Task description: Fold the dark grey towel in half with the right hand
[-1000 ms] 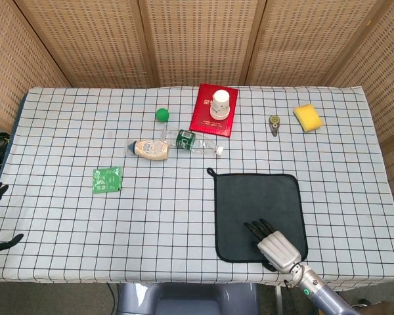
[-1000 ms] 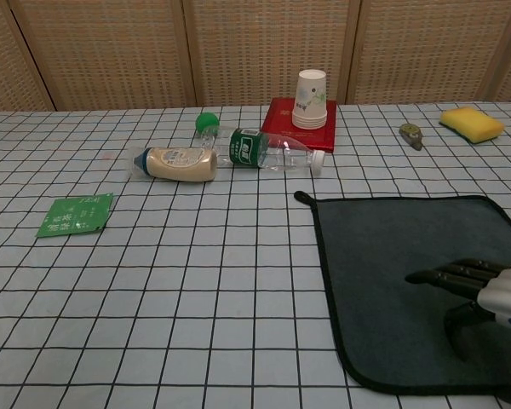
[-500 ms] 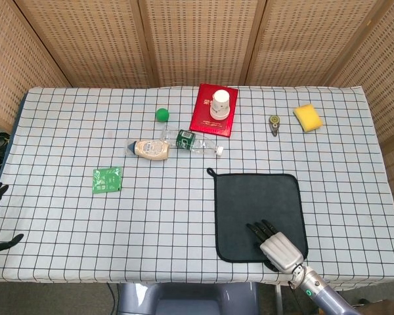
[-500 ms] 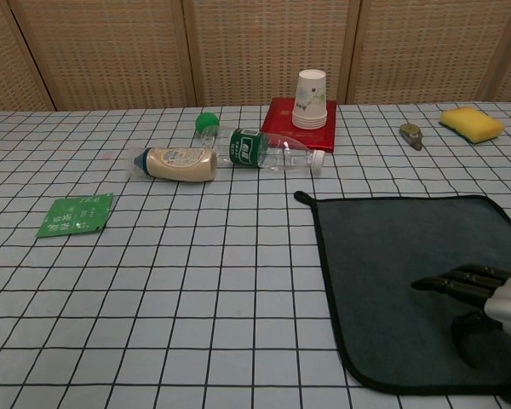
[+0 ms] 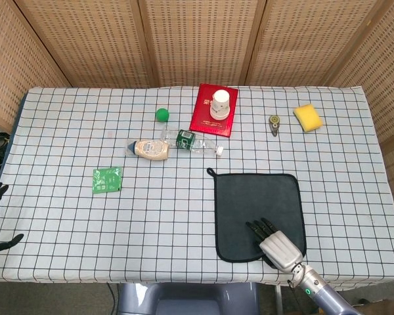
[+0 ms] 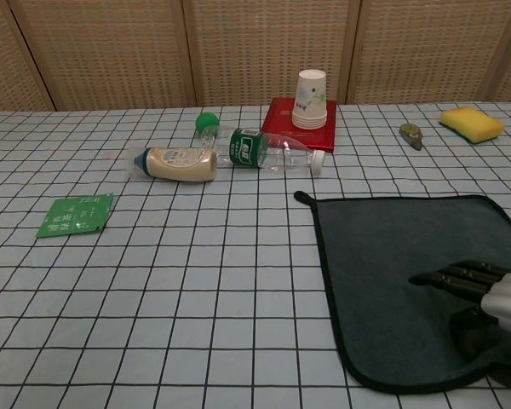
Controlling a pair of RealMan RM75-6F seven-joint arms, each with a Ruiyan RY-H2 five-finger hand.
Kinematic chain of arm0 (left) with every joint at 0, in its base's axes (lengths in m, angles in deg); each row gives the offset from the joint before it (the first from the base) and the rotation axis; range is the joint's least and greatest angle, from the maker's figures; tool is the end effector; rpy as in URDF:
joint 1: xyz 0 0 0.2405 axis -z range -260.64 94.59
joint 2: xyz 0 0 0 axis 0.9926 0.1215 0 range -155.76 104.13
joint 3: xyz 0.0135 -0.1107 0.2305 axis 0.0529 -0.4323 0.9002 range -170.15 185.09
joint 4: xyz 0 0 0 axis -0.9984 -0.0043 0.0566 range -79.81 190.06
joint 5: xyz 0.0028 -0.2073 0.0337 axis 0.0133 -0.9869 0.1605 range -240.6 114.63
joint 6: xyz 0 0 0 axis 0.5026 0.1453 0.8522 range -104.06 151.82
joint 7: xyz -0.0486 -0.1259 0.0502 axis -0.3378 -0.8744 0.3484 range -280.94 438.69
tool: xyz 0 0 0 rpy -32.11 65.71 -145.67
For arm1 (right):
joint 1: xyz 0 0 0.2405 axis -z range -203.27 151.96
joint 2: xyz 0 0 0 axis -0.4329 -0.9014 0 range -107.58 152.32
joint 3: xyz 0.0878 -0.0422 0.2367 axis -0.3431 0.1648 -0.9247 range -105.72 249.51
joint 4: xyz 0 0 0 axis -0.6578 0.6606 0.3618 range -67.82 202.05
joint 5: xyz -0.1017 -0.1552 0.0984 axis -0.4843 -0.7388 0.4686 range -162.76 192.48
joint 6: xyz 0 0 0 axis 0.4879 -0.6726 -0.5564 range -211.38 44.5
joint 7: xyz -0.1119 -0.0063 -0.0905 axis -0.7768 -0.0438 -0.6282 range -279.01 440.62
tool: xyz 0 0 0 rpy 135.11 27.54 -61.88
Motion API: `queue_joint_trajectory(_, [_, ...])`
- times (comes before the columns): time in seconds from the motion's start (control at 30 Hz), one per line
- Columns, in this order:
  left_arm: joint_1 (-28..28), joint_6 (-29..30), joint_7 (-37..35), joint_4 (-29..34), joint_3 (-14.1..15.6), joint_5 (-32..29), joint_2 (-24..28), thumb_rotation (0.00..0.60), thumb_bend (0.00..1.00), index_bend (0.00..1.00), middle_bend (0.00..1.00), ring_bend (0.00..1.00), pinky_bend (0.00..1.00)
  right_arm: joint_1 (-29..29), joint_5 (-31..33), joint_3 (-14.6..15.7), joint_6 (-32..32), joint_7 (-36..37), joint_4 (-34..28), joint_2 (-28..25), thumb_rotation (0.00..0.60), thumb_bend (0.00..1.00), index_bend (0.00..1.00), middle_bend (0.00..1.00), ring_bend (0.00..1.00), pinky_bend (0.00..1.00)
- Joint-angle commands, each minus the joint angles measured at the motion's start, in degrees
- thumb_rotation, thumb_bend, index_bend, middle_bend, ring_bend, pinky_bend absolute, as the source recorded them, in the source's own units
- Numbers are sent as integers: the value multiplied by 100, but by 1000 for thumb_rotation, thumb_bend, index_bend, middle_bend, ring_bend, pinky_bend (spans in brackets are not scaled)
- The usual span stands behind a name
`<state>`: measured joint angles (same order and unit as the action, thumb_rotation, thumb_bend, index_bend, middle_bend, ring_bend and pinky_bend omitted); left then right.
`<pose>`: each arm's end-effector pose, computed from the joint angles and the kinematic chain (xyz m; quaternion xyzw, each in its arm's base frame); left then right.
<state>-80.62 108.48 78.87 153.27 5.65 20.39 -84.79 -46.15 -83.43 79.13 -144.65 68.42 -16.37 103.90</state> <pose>-0.3126 0.1626 0.1769 -0.5752 -0.4204 -0.3647 0.5995 -0.2591 -0.1916 -0.0098 0.8380 -0.3145 0.2853 0.3428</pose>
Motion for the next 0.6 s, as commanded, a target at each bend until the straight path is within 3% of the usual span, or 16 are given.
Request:
queue_joint_trajectory(0.03, [-1, 4, 1, 0, 1, 4, 2, 600, 0, 0, 0, 0, 0, -8, 4, 2, -16, 14, -13, -3, 600, 606, 562, 0, 0, 0])
queue_joint_trajectory(0.33, [-8, 18, -14, 9, 8, 16, 9, 600, 0, 0, 0, 0, 0, -66, 135, -100, -56, 114, -107, -38, 600, 612, 581, 0, 0, 0])
queue_joint_trajectory(0.6, [-6, 7, -42, 13, 11, 15, 23, 600, 0, 0, 0, 0, 0, -272, 677, -491, 211, 114, -345, -92, 600, 612, 586, 0, 0, 0])
